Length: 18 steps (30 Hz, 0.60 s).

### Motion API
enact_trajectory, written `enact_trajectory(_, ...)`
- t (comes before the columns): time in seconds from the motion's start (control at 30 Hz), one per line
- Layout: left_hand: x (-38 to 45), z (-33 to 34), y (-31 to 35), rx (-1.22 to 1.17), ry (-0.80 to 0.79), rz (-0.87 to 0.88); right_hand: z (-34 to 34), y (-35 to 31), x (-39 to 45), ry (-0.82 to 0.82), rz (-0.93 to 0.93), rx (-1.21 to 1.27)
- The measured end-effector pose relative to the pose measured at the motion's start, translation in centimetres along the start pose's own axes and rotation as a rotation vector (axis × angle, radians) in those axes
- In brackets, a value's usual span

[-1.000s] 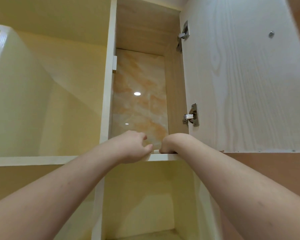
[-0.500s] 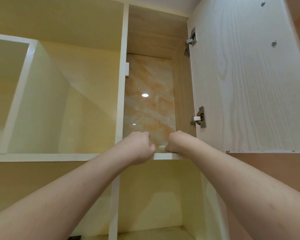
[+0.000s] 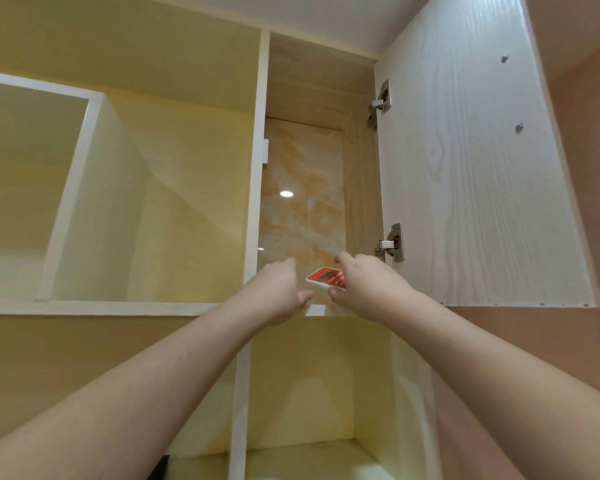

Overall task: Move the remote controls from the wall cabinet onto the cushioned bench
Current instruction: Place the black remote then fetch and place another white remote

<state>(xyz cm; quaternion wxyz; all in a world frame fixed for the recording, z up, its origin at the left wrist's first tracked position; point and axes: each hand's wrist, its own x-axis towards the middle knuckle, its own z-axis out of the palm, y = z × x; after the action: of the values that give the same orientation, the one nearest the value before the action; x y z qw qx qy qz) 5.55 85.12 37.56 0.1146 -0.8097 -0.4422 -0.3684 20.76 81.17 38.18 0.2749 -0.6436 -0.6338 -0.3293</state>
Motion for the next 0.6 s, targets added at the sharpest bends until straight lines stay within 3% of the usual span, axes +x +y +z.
enact_trajectory(0.27, -0.9, 0.7, -1.7, -0.101, -0.084, 0.22, -2.5, 0.1, -5.9, 0.069, -0.097, 0.023)
enact_trajectory(0.6, -6.0, -0.5, -2.2, -0.44, -0.119, 0.445, -4.5, -2.2, -12.3, 0.117, -0.168, 0.06)
